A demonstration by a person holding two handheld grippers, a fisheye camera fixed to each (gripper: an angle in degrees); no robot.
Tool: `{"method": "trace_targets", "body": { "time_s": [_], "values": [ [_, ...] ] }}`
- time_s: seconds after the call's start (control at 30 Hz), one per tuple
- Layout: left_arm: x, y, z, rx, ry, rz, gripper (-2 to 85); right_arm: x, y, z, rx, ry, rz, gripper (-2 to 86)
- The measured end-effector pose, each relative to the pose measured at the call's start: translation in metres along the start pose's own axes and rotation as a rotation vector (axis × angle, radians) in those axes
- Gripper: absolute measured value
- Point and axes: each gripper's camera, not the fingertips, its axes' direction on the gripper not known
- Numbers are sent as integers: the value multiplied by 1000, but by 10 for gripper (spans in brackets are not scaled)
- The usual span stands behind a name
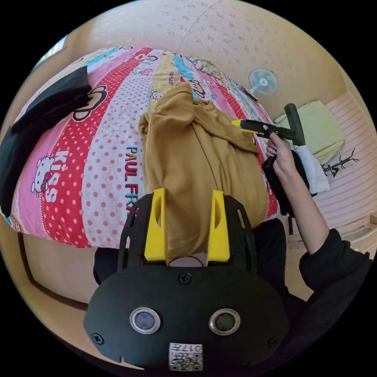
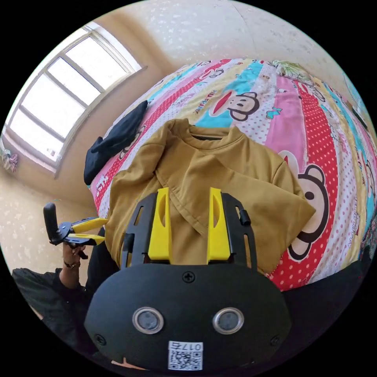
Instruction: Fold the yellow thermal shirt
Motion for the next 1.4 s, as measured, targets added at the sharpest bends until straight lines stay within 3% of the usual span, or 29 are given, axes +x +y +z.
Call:
{"method": "trace_targets", "body": {
  "time_s": [0.13, 0.2, 0.3, 0.4, 0.53, 0.57, 0.67, 0.87, 0.97, 1.03, 1.1, 1.17, 1.3, 1.4],
  "values": [
    [1, 21, 20, -61, -131, 53, 137, -23, 17, 11, 64, 186, -81, 124],
    [4, 28, 20, -34, -145, 58, 133, -36, 26, -5, 42, 239, -155, 91],
    [8, 38, 21, -21, -198, 75, 127, -41, 62, -71, 179, 367, -166, 44],
    [4, 57, 15, 54, -193, 77, 125, -6, 124, -163, 406, 337, -32, 35],
    [-14, 82, 5, 131, -150, 78, 113, 123, 239, -266, 620, 251, 378, 30],
    [-17, 84, 3, 136, -139, 68, 108, 169, 274, -277, 591, 185, 546, 31],
    [-31, 99, -23, 247, -64, 49, 57, 231, 353, -281, 558, -57, 703, 32],
    [-69, 75, -132, 423, -223, 142, 11, 201, 402, -266, 477, -87, 553, 24],
    [-128, 61, -212, 529, -357, -73, 16, 181, 400, -255, 422, -110, 471, 31],
    [-177, 73, -256, 579, -281, -303, 27, 168, 396, -247, 369, -108, 424, 36],
    [-192, 93, -266, 620, -156, -277, 63, 156, 393, -235, 325, -112, 385, 45],
    [-195, 111, -251, 572, -77, -258, 93, 144, 392, -216, 275, -141, 339, 64],
    [-165, 137, -152, 218, 77, -103, 112, 139, 395, -185, 236, -218, 323, 81],
    [-136, 149, -96, 49, -4, -23, 127, 137, 397, -161, 209, -287, 338, 85]
  ]
}}
